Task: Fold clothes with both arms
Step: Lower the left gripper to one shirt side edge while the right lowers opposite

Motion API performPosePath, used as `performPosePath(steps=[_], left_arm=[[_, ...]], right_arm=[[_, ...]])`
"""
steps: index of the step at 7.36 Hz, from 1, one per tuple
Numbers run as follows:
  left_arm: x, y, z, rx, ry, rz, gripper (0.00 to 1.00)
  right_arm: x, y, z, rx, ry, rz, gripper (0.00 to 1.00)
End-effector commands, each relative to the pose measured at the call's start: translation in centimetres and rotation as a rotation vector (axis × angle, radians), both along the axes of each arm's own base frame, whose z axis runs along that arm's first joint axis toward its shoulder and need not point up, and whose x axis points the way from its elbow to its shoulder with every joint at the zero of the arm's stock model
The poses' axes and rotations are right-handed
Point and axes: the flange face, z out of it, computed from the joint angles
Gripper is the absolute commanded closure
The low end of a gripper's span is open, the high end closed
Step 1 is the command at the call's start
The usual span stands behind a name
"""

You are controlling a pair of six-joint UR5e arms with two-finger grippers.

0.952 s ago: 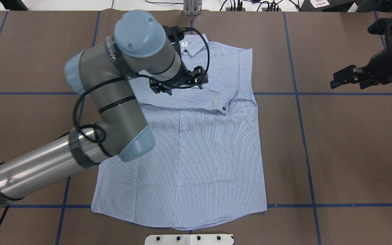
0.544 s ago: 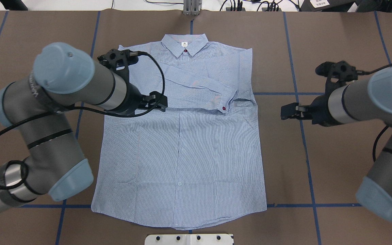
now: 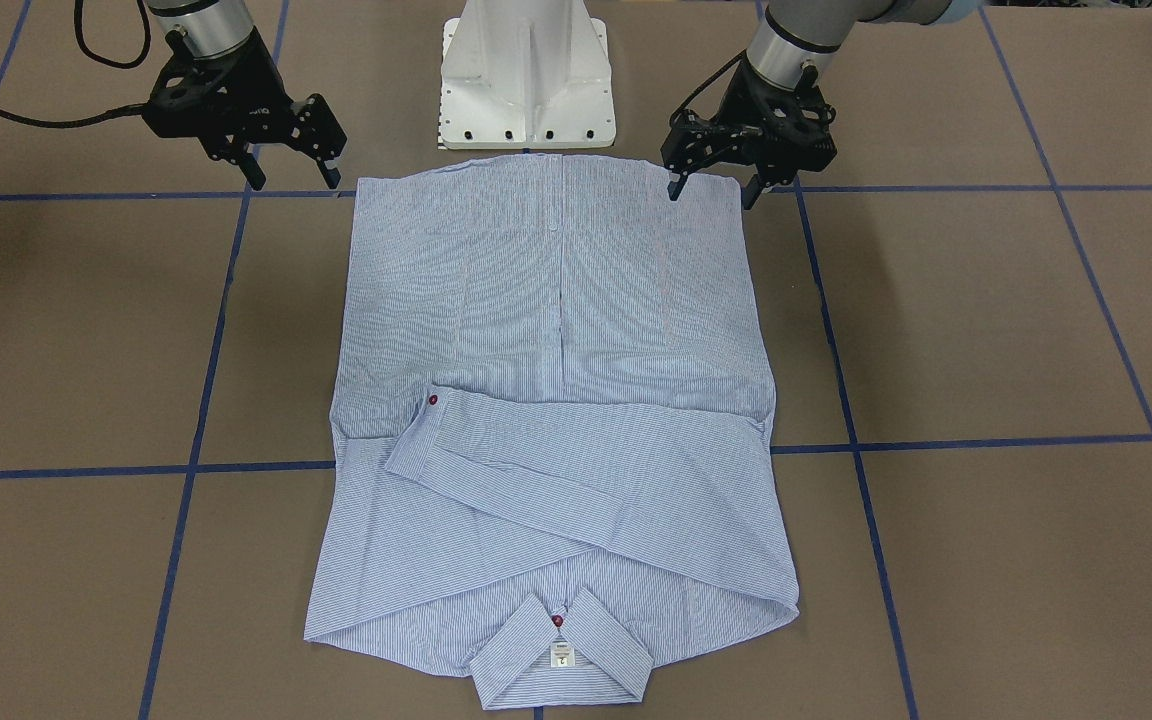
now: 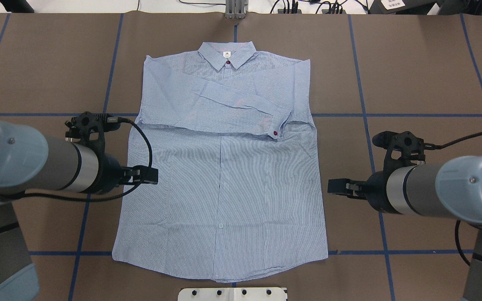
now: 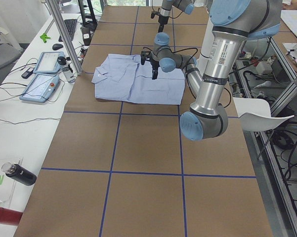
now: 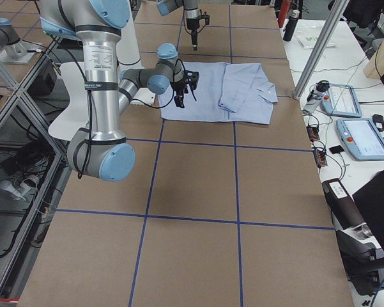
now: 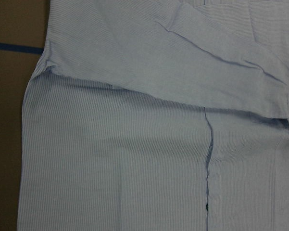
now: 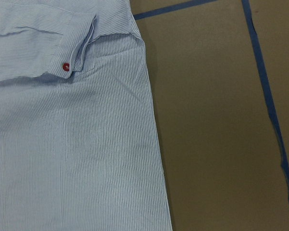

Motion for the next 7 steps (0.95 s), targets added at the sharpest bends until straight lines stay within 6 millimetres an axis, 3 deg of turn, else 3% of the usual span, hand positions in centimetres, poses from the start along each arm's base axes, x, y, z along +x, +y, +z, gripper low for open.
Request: performPosePath(steps=[1, 3, 6, 7], left_arm=[[1.8, 4.8, 4.0, -0.019, -0.074, 0.056, 0.00], [2.8, 6.7, 6.7, -0.070, -0.080, 0.039, 0.00], [4.1, 6.4, 11.2, -0.063, -0.090, 0.028, 0.00], [4.5, 6.4, 11.8, -0.062, -0.067, 0.032, 0.00]], right_arm=[[-2.4, 3.8, 0.9, 0.031, 0.039, 0.020, 0.00], [-2.6, 3.8, 0.8, 0.032, 0.043, 0.019, 0.00], [-2.7, 3.8, 0.7, 0.034, 0.040, 0.019, 0.00], [-2.7, 3.8, 0.7, 0.033, 0.041, 0.019, 0.00]])
